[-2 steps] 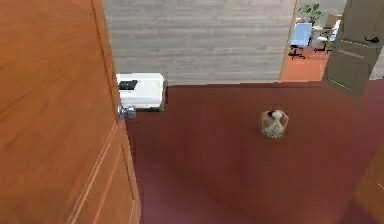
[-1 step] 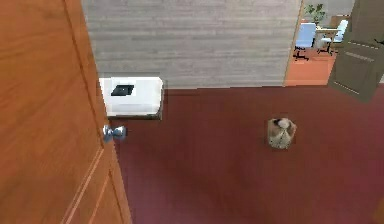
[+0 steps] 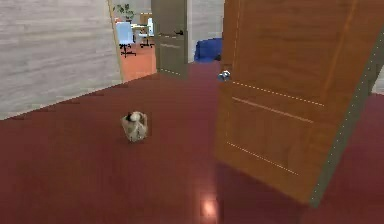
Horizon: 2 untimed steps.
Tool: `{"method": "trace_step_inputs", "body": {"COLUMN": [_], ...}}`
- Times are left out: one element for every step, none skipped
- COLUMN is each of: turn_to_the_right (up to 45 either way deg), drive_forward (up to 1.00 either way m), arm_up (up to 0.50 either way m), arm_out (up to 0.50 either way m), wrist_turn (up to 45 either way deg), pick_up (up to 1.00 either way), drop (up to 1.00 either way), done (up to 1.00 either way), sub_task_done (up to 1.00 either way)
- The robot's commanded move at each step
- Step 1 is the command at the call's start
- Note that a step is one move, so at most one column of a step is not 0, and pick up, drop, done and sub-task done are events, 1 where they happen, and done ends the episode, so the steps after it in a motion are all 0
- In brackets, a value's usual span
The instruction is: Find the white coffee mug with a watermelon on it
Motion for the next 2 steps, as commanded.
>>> {"method": "trace_step_inputs", "body": {"turn_to_the_right": [39.0, 0.0], "drive_forward": [0.0, 0.3], "arm_up": [0.0, 0.0], "arm_out": [0.0, 0.0], "wrist_turn": [0.0, 0.0], "pick_up": [0.0, 0.0], "drop": [0.0, 0.0], "done": [0.0, 0.0], "sub_task_done": [0.0, 0.0]}}
